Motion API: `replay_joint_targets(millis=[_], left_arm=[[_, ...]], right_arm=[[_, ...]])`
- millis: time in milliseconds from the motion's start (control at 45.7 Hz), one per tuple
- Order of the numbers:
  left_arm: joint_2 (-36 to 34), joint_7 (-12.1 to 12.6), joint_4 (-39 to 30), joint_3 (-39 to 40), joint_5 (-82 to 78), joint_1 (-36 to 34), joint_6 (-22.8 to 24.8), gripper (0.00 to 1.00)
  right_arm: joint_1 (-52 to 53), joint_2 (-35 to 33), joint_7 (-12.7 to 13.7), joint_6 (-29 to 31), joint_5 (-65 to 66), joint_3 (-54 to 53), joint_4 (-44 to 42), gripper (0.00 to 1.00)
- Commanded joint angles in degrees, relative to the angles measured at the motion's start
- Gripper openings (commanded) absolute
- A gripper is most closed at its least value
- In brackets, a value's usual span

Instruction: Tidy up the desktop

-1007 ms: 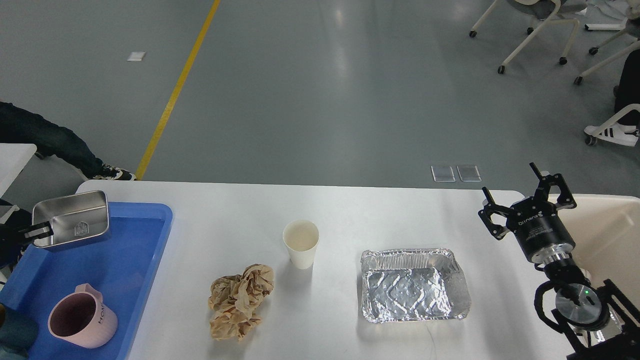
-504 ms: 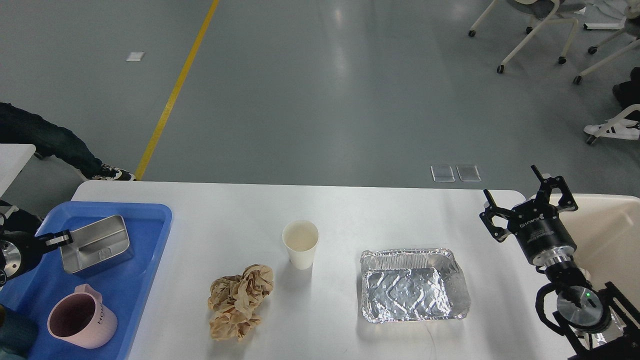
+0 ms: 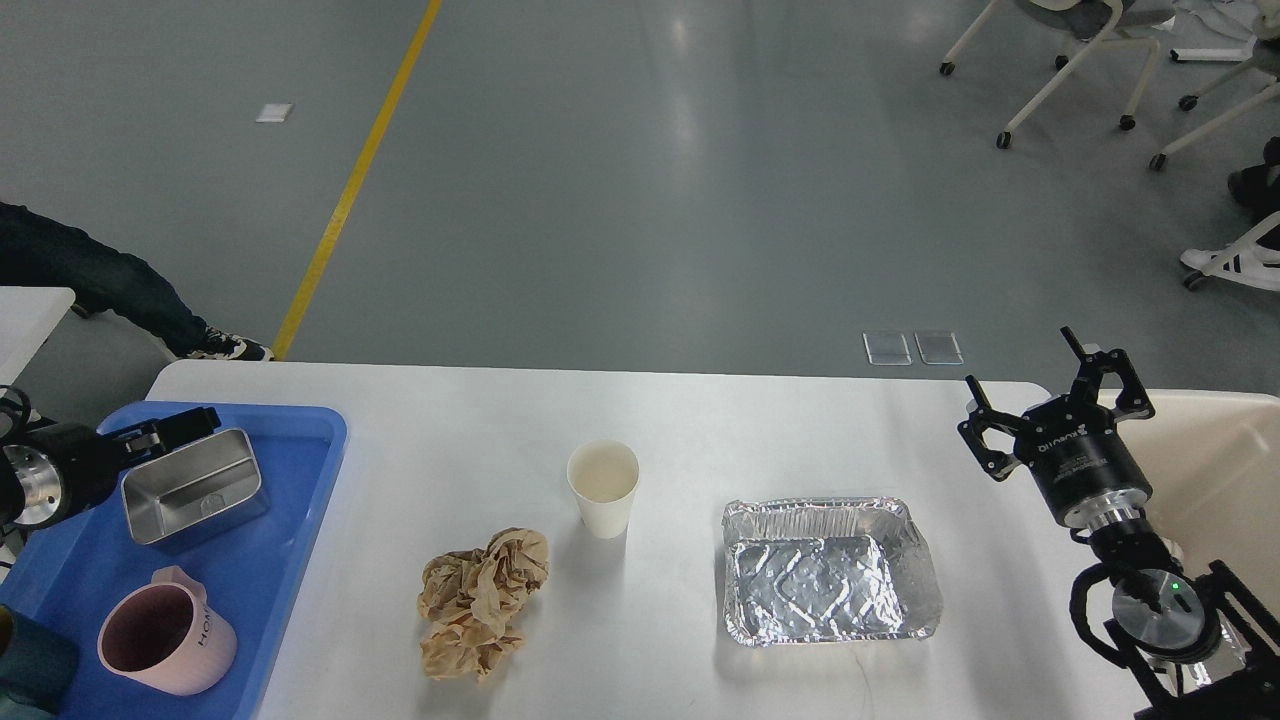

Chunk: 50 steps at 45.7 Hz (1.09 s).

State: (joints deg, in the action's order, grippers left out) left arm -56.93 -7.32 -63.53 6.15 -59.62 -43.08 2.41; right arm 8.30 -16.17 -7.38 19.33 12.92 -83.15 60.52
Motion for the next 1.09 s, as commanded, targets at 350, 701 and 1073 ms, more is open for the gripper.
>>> replay_joint_targets(millis=[350, 701, 1073], left_arm=[[-18.73, 1.08, -32.89, 0.53, -0.24, 0.28, -3.12, 0.96], [-24.45, 0.20, -35.26, 0.71, -0.24, 0.10, -2.50, 0.96], [-23.93, 0.73, -36.23, 1.06, -0.15, -1.12, -1.18, 0.96]], right_arm=[[-0.04, 0.00, 0.00, -0.09, 0.00, 0.18, -0.31, 1.00], [0.14, -0.09, 0.00, -0.09, 0.53, 0.18, -0.40, 1.00], [0.05, 0.00, 0.00, -0.09, 1.14, 0.18, -0.05, 1.00]])
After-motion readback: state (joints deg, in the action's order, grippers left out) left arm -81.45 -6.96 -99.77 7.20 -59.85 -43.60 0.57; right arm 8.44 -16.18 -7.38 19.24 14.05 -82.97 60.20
